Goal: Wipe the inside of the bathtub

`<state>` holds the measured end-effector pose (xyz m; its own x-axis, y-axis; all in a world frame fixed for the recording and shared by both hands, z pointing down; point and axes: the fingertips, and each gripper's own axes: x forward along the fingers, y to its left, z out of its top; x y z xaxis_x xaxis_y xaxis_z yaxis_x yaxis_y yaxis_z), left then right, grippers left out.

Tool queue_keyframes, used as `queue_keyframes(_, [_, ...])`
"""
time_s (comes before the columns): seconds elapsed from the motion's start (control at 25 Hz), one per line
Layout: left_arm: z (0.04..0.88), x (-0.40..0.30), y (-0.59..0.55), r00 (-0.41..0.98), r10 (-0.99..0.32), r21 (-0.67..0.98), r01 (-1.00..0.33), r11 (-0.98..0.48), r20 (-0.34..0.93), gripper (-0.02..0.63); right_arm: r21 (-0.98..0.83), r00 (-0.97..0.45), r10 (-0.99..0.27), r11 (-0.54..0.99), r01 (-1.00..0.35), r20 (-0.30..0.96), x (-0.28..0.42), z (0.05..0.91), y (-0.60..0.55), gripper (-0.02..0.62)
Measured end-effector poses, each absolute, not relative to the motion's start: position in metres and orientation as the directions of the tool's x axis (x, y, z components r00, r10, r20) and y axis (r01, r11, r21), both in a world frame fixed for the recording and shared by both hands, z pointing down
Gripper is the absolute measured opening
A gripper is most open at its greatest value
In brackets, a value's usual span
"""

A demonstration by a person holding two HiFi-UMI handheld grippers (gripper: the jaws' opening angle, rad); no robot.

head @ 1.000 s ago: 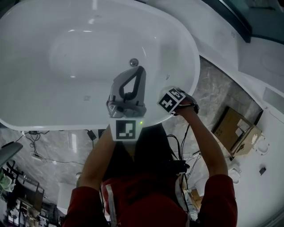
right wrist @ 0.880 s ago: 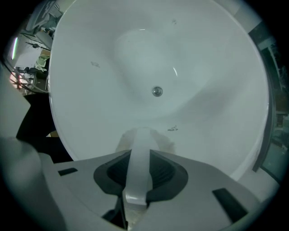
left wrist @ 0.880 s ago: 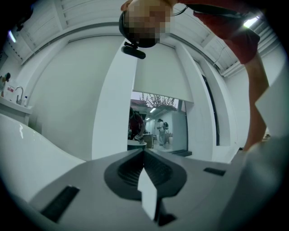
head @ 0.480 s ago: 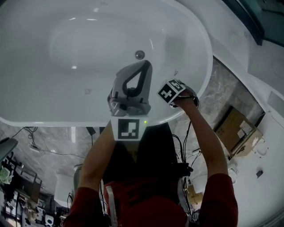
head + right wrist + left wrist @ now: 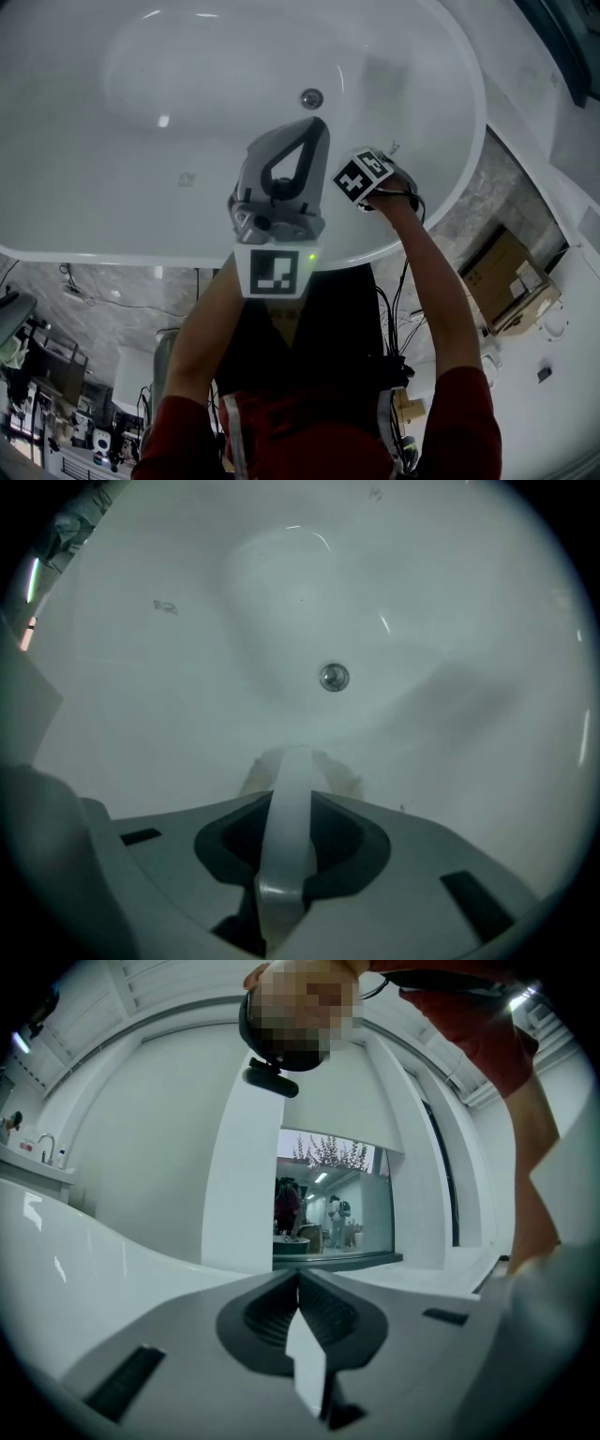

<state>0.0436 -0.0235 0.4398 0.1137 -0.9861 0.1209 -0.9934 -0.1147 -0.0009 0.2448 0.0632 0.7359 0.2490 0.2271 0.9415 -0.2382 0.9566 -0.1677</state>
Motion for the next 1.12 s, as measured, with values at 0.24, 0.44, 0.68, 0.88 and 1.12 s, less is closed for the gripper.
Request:
queue_keyframes(0.24, [0.461,0.034,-0.027,0.072,-0.989,0.02,-0.997,-0.07,0.13,0.015,-0.183,0.218,0.237,0.953,-0.241,0.947,0.227,0.776,0.063,0.092])
queue_keyframes(0.44, [0.479,0.023,-0.032,0.04,-0.989,0.014,-0.999,-0.039,0.142,0.015,-0.183,0.198,0.231,0.954,-0.237,0.953,0.214,0.808,0.059,0.092])
queue_keyframes(0.68, [0.5,0.015,-0.032,0.022,-0.987,0.011,-1.0,-0.02,0.161,0.015,-0.186,0.168,0.232,0.95,-0.249,0.958,0.2,0.844,0.056,0.092])
queue_keyframes(0.88, [0.515,0.009,-0.032,0.006,-0.984,0.014,-1.0,-0.004,0.176,0.015,-0.182,0.146,0.223,0.95,-0.253,0.964,0.187,0.871,0.051,0.092])
queue_keyframes(1.12, [0.527,0.008,-0.027,0.007,-0.98,0.013,-1.0,-0.004,0.197,0.015,-0.178,0.12,0.216,0.947,-0.267,0.969,0.174,0.9,0.047,0.092])
